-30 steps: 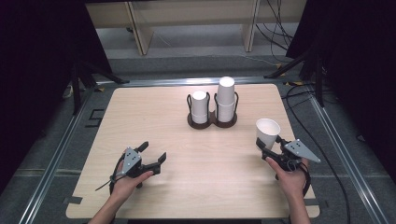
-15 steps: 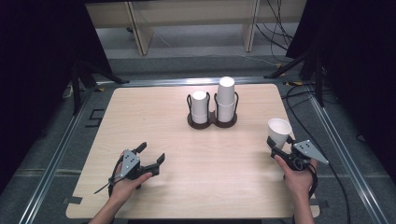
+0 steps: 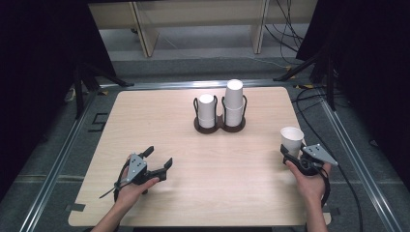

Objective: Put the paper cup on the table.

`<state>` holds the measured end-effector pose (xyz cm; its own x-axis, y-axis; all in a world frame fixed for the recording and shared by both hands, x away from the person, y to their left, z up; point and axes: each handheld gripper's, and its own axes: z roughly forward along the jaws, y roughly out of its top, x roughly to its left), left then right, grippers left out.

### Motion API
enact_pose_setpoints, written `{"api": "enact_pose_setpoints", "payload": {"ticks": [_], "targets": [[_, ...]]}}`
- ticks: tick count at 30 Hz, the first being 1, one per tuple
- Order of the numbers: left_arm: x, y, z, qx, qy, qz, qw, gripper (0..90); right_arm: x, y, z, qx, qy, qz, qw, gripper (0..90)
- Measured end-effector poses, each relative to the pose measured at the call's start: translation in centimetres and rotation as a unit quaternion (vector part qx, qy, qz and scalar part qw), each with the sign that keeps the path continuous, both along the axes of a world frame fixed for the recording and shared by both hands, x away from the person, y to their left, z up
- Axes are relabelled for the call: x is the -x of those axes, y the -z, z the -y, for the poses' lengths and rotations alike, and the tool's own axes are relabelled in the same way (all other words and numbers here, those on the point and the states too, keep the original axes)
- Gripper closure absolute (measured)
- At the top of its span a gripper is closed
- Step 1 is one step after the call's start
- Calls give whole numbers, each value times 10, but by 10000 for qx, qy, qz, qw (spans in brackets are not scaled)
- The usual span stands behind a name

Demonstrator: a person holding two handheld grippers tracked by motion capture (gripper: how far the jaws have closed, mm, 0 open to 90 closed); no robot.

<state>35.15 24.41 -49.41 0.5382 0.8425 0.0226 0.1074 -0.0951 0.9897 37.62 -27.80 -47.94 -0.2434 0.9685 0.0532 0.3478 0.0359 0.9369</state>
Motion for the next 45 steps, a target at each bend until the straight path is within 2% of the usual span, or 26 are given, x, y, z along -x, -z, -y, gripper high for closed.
{"api": "enact_pose_setpoints", "payload": {"ticks": [2, 3, 6, 7, 8, 9, 10, 11, 13, 14, 16, 17, 18, 19, 22, 27, 29, 31, 32, 33, 34, 36, 37, 40, 42, 45], "targets": [[-1, -1, 0, 16, 1, 39, 10000, 135, -2, 1, 0, 8, 49, -132, 9999, 330], [-1, -1, 0, 29, 0, 41, 10000, 136, -4, 2, 0, 106, 74, -85, 9999, 330], [-2, -1, 0, 28, 3, 32, 10000, 135, -7, 4, 0, 246, 83, -250, 9993, 330], [-2, -1, 0, 28, 4, 29, 10000, 136, -8, 5, -2, 176, 79, -308, 9993, 330], [-2, -1, 0, 27, 8, 33, 10000, 136, -6, 4, -4, 99, 243, -412, 9988, 330], [-2, -1, 1, 18, 12, 37, 10000, 136, -9, 5, -2, 283, 133, -280, 9991, 330], [-2, -1, 1, 27, 19, 42, 10000, 136, -10, 5, -2, 292, 59, -435, 9986, 330], [-2, -1, 1, 30, 21, 48, 10000, 136, -10, 5, -3, 237, 87, -415, 9988, 330], [-2, -1, 2, 38, 25, 84, 10000, 136, -10, 6, -4, 332, 122, -509, 9981, 330], [-1, -1, 2, 23, 25, 53, 10000, 136, -10, 7, -7, 152, 176, -480, 9986, 330], [-1, -1, 2, 31, 32, 53, 10000, 136, -10, 6, -6, 229, 143, -483, 9985, 328], [-1, -1, 2, 31, 33, 49, 10000, 136, -10, 6, -7, 166, 163, -493, 9985, 325], [-3, 0, 2, 63, 62, 112, 9999, 136, -10, 5, -4, 244, 12, -554, 9982, 323], [-1, -1, 2, 28, 39, 49, 10000, 136, -10, 5, -4, 281, -5, -528, 9982, 321], [-4, 1, 3, 112, 110, 152, 9998, 136, -8, 4, -4, 323, 67, -558, 9979, 313], [-3, 1, 3, 106, 105, 130, 9998, 136, -6, 4, -3, 199, 41, -600, 9980, 305], [-3, 1, 3, 98, 91, 112, 9998, 136, -5, 3, -1, 359, 17, -614, 9975, 303], [-2, 0, 2, 27, 39, 13, 10000, 136, -4, 4, -4, 181, 112, -694, 9974, 302], [-2, 0, 2, 24, 36, 14, 10000, 136, -3, 3, -3, 234, 70, -745, 9969, 300], [-2, 0, 2, 27, 35, 11, 10000, 136, -4, 2, 0, 386, 32, -660, 9971, 300], [-2, 0, 2, 48, 44, 37, 10000, 136, -4, 3, -1, 309, 28, -684, 9972, 299], [-2, 0, 2, 17, 39, 9, 10000, 136, -3, 2, -1, 377, -56, -751, 9964, 298], [-2, 0, 2, 17, 39, 6, 10000, 136, -3, 2, -1, 450, 16, -684, 9966, 296], [-1, 0, 2, 35, 34, -2, 10000, 136, -3, 2, -2, 427, 16, -752, 9963, 288], [-4, 1, 2, 103, 73, 129, 9998, 136, -3, 3, -2, 431, 13, -817, 9957, 281], [-4, 1, 2, 99, 64, 119, 9999, 136, -4, 3, -2, 439, 4, -816, 9957, 267]]}}
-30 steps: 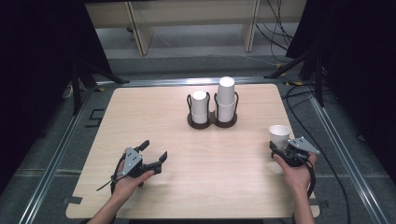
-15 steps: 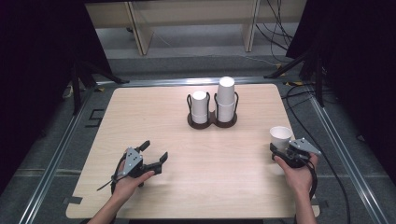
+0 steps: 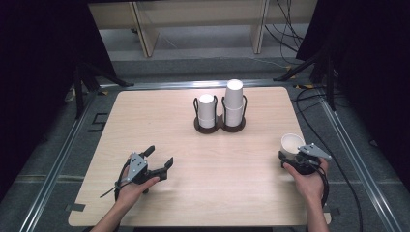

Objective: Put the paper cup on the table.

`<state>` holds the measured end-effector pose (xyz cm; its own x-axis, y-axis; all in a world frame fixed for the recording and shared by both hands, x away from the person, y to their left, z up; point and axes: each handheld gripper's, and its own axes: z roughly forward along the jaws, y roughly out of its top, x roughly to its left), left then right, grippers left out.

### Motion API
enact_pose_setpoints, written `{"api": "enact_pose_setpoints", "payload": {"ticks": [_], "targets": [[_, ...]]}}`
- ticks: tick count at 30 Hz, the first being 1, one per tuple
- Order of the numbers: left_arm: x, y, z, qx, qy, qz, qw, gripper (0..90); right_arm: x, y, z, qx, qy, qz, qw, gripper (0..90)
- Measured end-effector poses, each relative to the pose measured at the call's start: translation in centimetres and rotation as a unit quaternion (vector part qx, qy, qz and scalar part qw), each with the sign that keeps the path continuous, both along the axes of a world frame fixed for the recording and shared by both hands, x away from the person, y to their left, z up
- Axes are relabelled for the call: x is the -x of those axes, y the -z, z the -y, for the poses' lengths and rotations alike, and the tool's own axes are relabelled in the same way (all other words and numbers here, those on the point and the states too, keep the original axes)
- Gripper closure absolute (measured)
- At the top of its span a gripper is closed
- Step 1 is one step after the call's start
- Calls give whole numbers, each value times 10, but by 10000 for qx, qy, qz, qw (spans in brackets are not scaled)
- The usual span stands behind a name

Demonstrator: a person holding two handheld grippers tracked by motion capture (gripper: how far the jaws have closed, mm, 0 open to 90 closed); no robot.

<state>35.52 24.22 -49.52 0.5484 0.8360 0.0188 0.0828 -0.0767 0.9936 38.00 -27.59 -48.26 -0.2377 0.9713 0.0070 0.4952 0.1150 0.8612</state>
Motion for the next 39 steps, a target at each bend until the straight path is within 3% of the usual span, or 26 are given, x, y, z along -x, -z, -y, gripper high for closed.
{"api": "enact_pose_setpoints", "payload": {"ticks": [2, 3, 7, 8, 10, 11, 12, 16, 17, 19, 21, 22, 23, 24, 25, 26, 27, 28, 29, 30, 31, 32, 33, 37, 39], "targets": [[0, 0, 0, -4, 12, -2, 10000, 136, 0, 0, 0, -30, 1, 9, 10000, 250], [1, 0, 0, -43, 5, -53, 10000, 136, 2, -1, -3, -182, 80, -162, 9997, 240], [2, -1, -1, -80, -15, -117, 9999, 136, 0, -1, -1, -125, 0, -100, 9999, 194], [2, -1, -1, -82, -18, -115, 9999, 136, 2, -1, -4, -264, 114, -199, 9994, 180], [0, 0, 0, -5, 5, -23, 10000, 136, 1, -2, -2, -110, -3, -50, 9999, 153], [0, 0, 0, 7, 8, -6, 10000, 136, 3, -2, -4, -183, 110, -141, 9997, 150], [0, 0, -1, -1, 2, -17, 10000, 136, 2, -2, -1, -61, 21, -14, 10000, 146], [0, 0, -2, -23, -12, -9, 10000, 136, 6, -4, -1, -74, 31, -112, 9999, 145], [1, 0, -3, -61, -53, -79, 9999, 136, 9, -5, -4, -304, 135, -164, 9993, 145], [-1, 1, -2, -1, -45, -5, 10000, 136, 9, -5, 0, -111, 10, 34, 9999, 145], [1, 0, -3, -78, -93, -113, 9999, 136, 13, -6, -3, -236, 100, -123, 9996, 144], [1, 0, -3, -73, -97, -111, 9999, 136, 13, -6, -2, -284, 52, -56, 9996, 144], [1, 0, -4, -69, -98, -112, 9999, 136, 13, -7, 0, -82, -18, 13, 10000, 144], [1, 0, -4, -71, -99, -109, 9999, 136, 14, -6, -1, -278, 6, -8, 9996, 144], [1, 0, -4, -73, -108, -106, 9999, 136, 15, -7, 1, -88, -17, 3, 10000, 143], [1, 1, -4, -82, -109, -102, 9999, 136, 17, -7, 0, -145, 7, 35, 9999, 143], [1, 1, -4, -80, -106, -115, 9998, 136, 19, -8, 0, -202, 47, -82, 9998, 143], [1, 1, -4, -86, -121, -90, 9999, 136, 19, -8, 3, -104, -45, 19, 9999, 143], [1, 1, -4, -100, -127, -85, 9998, 136, 22, -8, 1, -276, 41, -62, 9996, 143], [1, 1, -4, -112, -126, -89, 9998, 136, 22, -8, 4, -145, 2, 57, 9999, 143], [1, 2, -4, -111, -125, -90, 9998, 136, 26, -8, 1, -366, 113, -85, 9992, 143], [1, 2, -4, -114, -127, -91, 9998, 136, 27, -8, 2, -326, 117, -104, 9993, 143], [1, 2, -4, -113, -129, -92, 9998, 136, 27, -8, 6, -121, -1, 65, 9999, 143], [1, 2, -4, -94, -157, -88, 9998, 136, 35, -7, 6, -306, 44, 8, 9995, 143], [1, 2, -4, -86, -160, -90, 9998, 136, 38, -8, 9, -253, 42, 36, 9997, 144]]}}
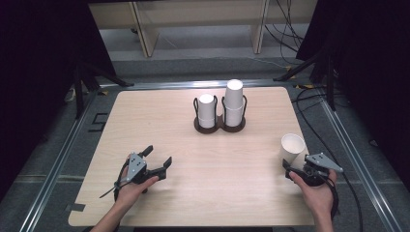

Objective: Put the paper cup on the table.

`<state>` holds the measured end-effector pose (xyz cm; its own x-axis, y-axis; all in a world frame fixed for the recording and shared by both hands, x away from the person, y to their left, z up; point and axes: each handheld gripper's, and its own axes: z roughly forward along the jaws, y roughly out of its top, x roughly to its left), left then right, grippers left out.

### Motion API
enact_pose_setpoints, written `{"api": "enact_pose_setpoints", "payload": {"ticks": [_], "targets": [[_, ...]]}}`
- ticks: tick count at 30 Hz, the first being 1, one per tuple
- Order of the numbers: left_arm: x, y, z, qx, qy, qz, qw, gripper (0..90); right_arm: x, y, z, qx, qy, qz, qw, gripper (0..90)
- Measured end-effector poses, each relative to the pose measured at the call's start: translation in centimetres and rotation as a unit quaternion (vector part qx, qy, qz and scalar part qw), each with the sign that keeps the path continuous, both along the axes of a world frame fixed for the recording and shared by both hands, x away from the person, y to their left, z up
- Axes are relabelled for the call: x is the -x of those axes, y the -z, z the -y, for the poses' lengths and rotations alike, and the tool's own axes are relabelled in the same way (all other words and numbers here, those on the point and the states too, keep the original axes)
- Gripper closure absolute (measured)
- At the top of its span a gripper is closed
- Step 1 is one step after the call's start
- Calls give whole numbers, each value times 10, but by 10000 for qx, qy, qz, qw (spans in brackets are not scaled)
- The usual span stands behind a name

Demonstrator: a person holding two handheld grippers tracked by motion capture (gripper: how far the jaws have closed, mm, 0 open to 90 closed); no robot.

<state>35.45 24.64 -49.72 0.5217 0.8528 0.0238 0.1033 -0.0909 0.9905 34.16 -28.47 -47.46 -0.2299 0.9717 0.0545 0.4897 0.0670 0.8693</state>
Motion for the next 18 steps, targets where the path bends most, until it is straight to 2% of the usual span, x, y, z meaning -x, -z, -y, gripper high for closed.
{"api": "enact_pose_setpoints", "payload": {"ticks": [1, 2, 3, 4, 5, 6, 7, 8, 9, 12, 14, 15, 16, 18], "targets": [[0, 0, 0, -4, -2, 1, 10000, 136, 1, 1, 0, -13, 8, 69, 10000, 144], [0, 0, 0, -15, 3, 6, 10000, 136, 3, 1, 0, -128, 26, 71, 9999, 145], [-1, 1, 0, 11, 23, 71, 10000, 136, 4, 1, 3, 23, -29, 166, 9999, 145], [-2, 1, 1, 29, 63, 127, 9999, 136, 7, 1, 1, -109, 45, 102, 9999, 145], [-2, 1, 1, 33, 61, 117, 9999, 136, 7, 1, 2, -33, 33, 176, 9998, 146], [-1, 1, 2, 29, 62, 114, 9999, 136, 9, 0, 3, -58, -22, 197, 9998, 146], [-1, 1, 2, 25, 63, 114, 9999, 136, 10, 1, 5, 44, -10, 306, 9995, 146], [-1, 1, 2, 20, 64, 111, 9999, 136, 12, 1, 2, -204, 48, 152, 9997, 146], [-1, 1, 2, 27, 63, 111, 9999, 136, 14, 1, 2, -242, 100, 195, 9995, 146], [-1, 1, 2, 26, 69, 110, 9999, 136, 16, 3, 5, -190, -1, 408, 9990, 146], [-1, 1, 2, 18, 68, 111, 9999, 136, 20, 4, 5, -239, -13, 349, 9991, 149], [-1, 1, 2, 18, 69, 106, 9999, 136, 21, 6, 5, -261, -12, 379, 9989, 149], [-1, 1, 2, 27, 70, 99, 9999, 136, 22, 6, 6, -183, -28, 495, 9986, 150], [-2, 1, 2, 47, 62, 91, 9999, 136, 25, 8, 5, -331, -22, 540, 9980, 150]]}}
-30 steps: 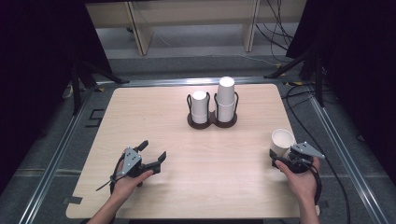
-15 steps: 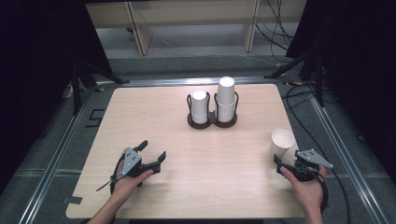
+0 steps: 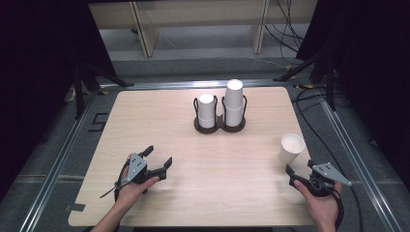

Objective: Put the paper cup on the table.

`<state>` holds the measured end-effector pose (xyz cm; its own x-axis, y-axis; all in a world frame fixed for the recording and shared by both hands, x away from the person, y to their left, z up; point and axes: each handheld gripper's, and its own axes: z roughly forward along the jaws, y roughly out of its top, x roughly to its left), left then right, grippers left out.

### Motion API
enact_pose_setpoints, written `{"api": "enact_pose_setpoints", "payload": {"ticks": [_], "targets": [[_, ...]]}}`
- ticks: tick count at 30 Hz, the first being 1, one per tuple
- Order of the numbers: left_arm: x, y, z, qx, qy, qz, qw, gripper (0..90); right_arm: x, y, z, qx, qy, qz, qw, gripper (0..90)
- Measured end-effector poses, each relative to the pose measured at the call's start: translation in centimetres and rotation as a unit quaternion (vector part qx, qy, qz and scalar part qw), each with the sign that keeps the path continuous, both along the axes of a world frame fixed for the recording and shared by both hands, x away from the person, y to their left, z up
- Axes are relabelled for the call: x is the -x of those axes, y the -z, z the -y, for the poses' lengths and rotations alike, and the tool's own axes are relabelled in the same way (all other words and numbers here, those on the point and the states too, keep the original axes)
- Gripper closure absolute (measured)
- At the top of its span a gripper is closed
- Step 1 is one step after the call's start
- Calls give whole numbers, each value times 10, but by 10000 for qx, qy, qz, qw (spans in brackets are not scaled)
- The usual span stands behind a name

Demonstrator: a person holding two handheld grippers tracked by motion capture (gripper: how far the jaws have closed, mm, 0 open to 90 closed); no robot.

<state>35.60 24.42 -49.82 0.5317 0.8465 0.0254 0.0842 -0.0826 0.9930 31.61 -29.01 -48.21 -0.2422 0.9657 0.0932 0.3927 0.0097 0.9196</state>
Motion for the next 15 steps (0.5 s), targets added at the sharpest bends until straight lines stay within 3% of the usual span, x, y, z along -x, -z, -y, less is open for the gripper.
{"api": "enact_pose_setpoints", "payload": {"ticks": [1, 4, 5, 7, 15], "targets": [[2, -1, -1, -61, -32, -92, 9999, 136, 2, 1, 0, 22, 69, -40, 10000, 150], [0, 0, 0, -6, 9, 4, 10000, 136, 4, 3, 1, 22, 64, 105, 9999, 151], [0, 0, 0, 1, -1, -10, 10000, 136, 5, 3, 0, -118, 13, 34, 9999, 151], [2, -1, 0, -52, -57, -140, 9999, 136, 6, 4, 0, -17, 121, 158, 9998, 151], [1, -1, 3, -55, -5, -176, 9998, 132, 9, 4, 6, -149, 114, 418, 9990, 151]]}}
